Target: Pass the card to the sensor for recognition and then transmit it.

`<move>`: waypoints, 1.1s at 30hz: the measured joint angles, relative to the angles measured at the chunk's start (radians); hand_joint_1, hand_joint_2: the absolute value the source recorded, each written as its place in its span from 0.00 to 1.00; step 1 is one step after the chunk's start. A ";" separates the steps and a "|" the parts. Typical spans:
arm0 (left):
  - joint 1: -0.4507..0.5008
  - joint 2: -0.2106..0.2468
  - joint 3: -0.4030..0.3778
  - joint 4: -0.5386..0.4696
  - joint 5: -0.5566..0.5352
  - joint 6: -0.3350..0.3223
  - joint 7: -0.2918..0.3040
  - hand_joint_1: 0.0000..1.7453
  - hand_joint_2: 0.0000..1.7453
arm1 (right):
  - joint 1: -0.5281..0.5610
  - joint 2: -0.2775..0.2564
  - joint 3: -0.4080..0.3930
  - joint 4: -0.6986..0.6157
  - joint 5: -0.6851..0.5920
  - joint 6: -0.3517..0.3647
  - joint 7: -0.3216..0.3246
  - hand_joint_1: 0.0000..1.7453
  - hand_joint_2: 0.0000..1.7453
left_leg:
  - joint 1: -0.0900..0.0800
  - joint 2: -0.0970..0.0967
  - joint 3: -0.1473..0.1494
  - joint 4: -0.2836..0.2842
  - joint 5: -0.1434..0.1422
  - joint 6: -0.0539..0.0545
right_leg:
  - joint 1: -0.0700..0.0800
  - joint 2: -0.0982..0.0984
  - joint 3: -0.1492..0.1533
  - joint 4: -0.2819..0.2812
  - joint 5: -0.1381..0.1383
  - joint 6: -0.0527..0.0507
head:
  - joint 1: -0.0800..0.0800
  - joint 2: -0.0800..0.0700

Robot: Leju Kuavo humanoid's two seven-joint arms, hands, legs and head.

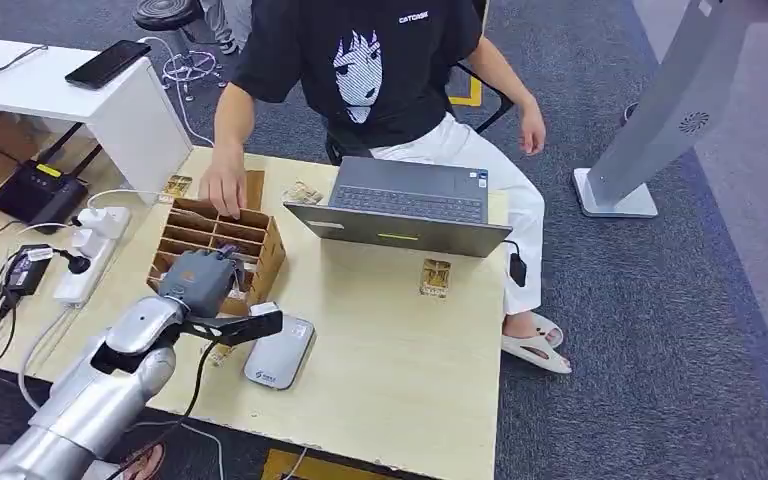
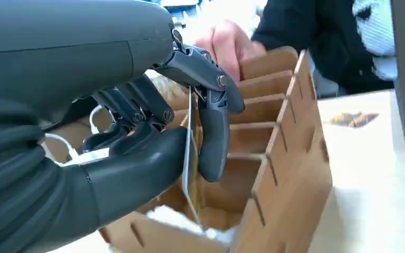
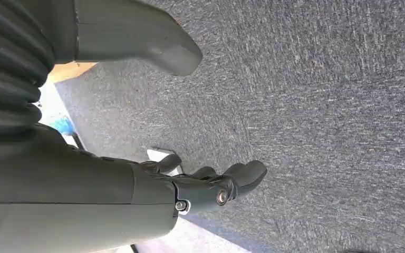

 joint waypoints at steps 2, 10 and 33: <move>0.001 -0.010 0.000 -0.008 0.002 0.029 -0.004 1.00 1.00 | 0.000 0.000 -0.001 0.000 0.000 0.000 -0.003 0.00 1.00 | 0.000 0.000 0.000 0.000 0.000 0.000 | 0.000 0.000 0.000 0.000 0.000 0.000 | 0.000 0.000; 0.007 -0.050 0.047 -0.137 -0.002 0.084 -0.008 1.00 1.00 | 0.000 0.000 -0.008 0.000 0.008 0.000 -0.005 0.00 1.00 | 0.000 -0.001 -0.001 0.000 0.000 0.000 | 0.000 0.000 0.000 0.000 0.000 0.000 | 0.000 0.000; -0.215 -0.062 0.201 -0.184 0.072 0.032 0.011 1.00 1.00 | -0.001 0.000 -0.011 0.000 0.046 0.015 -0.011 0.00 1.00 | 0.000 -0.001 -0.001 0.000 0.001 -0.001 | 0.000 -0.001 -0.001 0.000 0.000 0.000 | 0.000 0.000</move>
